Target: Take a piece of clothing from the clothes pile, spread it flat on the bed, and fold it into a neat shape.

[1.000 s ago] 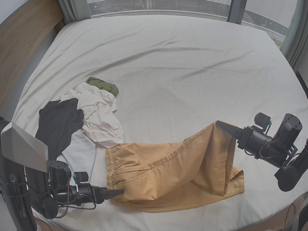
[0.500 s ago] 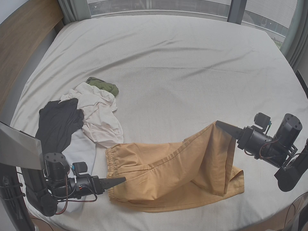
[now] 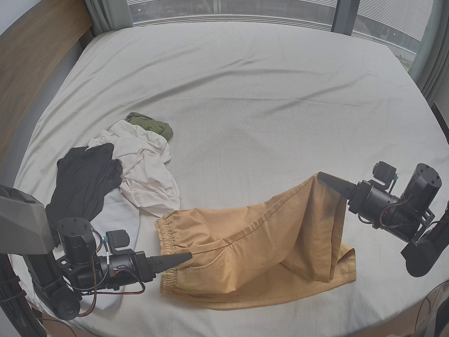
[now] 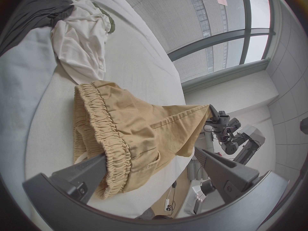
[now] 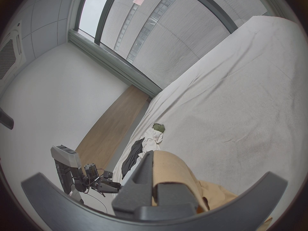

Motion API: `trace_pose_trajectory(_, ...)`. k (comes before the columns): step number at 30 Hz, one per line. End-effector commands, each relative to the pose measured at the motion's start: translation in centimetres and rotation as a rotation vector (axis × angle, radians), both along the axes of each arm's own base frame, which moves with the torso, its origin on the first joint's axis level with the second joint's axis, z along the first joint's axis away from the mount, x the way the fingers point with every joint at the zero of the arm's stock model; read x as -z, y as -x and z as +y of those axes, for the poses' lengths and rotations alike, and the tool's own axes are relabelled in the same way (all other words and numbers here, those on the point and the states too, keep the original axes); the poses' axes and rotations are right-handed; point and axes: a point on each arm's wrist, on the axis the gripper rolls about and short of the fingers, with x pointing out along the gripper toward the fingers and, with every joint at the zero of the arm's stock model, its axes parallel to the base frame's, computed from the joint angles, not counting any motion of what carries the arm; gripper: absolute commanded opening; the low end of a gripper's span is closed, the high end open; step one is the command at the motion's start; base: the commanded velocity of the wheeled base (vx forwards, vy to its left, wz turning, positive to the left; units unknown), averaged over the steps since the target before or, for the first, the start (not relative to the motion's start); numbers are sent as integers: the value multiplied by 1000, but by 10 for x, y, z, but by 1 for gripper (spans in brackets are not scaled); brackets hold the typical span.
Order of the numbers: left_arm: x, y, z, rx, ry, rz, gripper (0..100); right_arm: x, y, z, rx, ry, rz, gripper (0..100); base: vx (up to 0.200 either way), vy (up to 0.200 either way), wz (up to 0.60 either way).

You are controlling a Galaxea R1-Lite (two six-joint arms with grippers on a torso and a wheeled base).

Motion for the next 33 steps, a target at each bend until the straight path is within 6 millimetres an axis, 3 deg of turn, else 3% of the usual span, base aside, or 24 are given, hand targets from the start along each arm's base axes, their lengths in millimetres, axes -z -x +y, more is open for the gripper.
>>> trace_pose_trajectory(1, 2, 2, -5, 21, -2, 7, 100, -1, -1, -1, 5, -1, -5, 0, 0, 0, 0)
trace_pose_trajectory(7, 18, 1, -14, 54, -29, 60, 100, -1, -1, -1, 5, -1, -5, 0, 0, 0, 0)
trace_pose_trajectory(30, 19, -9, -26, 79, -16, 30, 100, -1, 0, -1, 3, -2, -6, 0, 0, 0, 0)
trace_pose_trajectory(31, 19, -9, -26, 79, -17, 32, 0, -1, -1, -1, 3, -1, -5, 0, 0, 0, 0)
trace_pose_trajectory(33, 19, -9, -26, 79, -16, 30, 0, -1, -1, -1, 3, -1, -5, 0, 0, 0, 0)
